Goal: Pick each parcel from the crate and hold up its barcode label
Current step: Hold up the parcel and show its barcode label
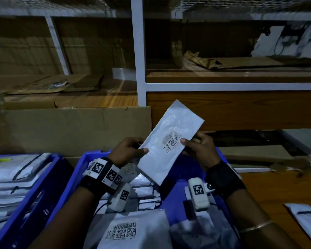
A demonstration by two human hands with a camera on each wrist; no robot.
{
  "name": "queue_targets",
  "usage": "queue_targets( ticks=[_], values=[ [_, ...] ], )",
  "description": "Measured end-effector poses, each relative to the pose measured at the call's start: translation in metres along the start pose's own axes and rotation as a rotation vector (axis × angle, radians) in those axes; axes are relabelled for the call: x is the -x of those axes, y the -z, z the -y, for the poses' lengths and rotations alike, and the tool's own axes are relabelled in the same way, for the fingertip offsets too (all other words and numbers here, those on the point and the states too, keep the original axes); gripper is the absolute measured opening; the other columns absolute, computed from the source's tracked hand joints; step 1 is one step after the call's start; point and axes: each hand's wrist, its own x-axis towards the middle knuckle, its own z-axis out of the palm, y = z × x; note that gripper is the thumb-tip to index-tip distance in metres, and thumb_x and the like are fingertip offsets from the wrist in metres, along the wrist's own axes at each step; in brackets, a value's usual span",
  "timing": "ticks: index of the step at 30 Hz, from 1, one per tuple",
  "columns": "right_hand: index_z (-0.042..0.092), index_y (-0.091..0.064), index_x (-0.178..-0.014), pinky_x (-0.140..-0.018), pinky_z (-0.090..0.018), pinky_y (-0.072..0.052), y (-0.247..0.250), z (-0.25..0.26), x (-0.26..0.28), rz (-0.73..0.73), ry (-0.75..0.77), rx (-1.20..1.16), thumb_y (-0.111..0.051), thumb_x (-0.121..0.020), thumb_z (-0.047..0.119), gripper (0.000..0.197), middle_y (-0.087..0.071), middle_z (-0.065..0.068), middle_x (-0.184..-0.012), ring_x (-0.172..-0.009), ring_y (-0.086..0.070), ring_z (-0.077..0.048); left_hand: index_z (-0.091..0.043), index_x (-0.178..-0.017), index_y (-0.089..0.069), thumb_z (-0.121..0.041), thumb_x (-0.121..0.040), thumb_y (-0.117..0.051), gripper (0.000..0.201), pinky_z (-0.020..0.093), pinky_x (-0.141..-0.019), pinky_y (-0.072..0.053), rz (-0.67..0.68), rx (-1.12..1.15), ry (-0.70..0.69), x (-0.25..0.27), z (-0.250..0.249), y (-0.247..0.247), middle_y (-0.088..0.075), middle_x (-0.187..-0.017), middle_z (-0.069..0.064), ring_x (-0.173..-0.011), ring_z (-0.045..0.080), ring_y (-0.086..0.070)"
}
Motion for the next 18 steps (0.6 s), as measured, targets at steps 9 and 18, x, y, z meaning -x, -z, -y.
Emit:
queue_targets(
  ticks=[9, 18],
  values=[
    [0.016, -0.065, -0.099, -0.074, -0.04, -0.056, 0.02, 0.005, -0.004, -0.099, -0.047, 0.084, -0.075, -0.079, 0.0, 0.027, -0.071, -0.01, -0.104, -0.087, -0.07, -0.028, -0.017, -0.085, -0.074, -0.022, -0.076, -0.08, 0.012, 0.056, -0.072, -0.054, -0.016, -0.174, 0.061, 0.001, 0.001, 0.02, -0.073, -0.088, 0.017, -0.082, 0.036, -0.068],
    [0.007, -0.063, -0.102, -0.072, -0.037, -0.059, -0.006, -0.011, 0.001, 0.162, -0.156, 0.269, -0.067, -0.087, -0.003, 0.018, -0.073, -0.01, -0.091, -0.076, -0.072, -0.022, -0.016, -0.092, -0.071, -0.025, -0.064, -0.086, 0.033, 0.033, -0.078, -0.052, -0.239, -0.232, 0.153, 0.004, 0.011, 0.069, -0.072, -0.087, 0.009, -0.083, 0.023, -0.067]
  ],
)
